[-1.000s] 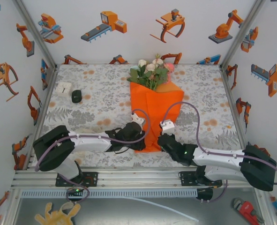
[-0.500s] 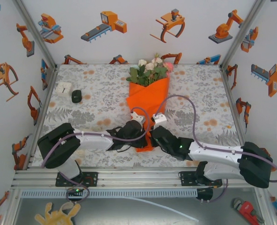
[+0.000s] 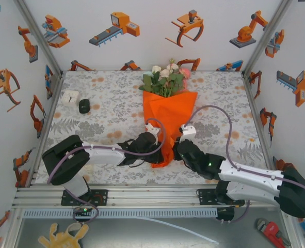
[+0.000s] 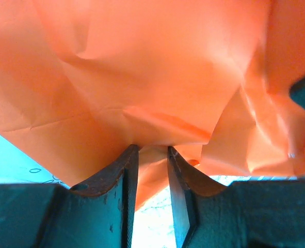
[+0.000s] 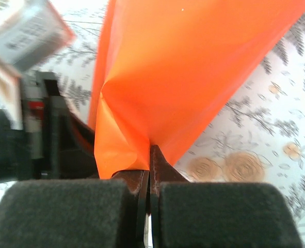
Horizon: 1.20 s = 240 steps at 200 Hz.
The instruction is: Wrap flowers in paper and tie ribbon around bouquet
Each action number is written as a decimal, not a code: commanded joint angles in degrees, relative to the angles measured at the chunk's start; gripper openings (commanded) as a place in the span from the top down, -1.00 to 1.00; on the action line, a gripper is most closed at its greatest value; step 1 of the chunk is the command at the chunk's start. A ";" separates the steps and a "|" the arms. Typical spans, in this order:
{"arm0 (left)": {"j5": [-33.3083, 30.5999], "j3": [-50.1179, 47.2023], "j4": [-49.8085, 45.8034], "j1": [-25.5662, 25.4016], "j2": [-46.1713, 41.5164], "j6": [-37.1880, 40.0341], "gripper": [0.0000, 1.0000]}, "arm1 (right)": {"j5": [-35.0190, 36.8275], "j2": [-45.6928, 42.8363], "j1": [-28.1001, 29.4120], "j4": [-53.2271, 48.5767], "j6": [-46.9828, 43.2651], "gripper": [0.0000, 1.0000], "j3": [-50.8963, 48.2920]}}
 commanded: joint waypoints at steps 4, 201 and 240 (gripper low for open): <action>4.28 0.08 -2.04 -0.69 -2.50 3.94 0.24 | 5.01 -2.06 -0.25 -0.67 3.76 0.98 -4.82; 6.22 8.90 2.90 -1.31 11.58 -1.46 0.30 | -0.98 -4.67 -0.33 14.38 15.75 0.94 -10.58; 6.89 8.51 4.07 -1.25 11.45 -1.27 0.30 | -6.57 5.31 -0.33 22.85 15.30 0.89 -9.37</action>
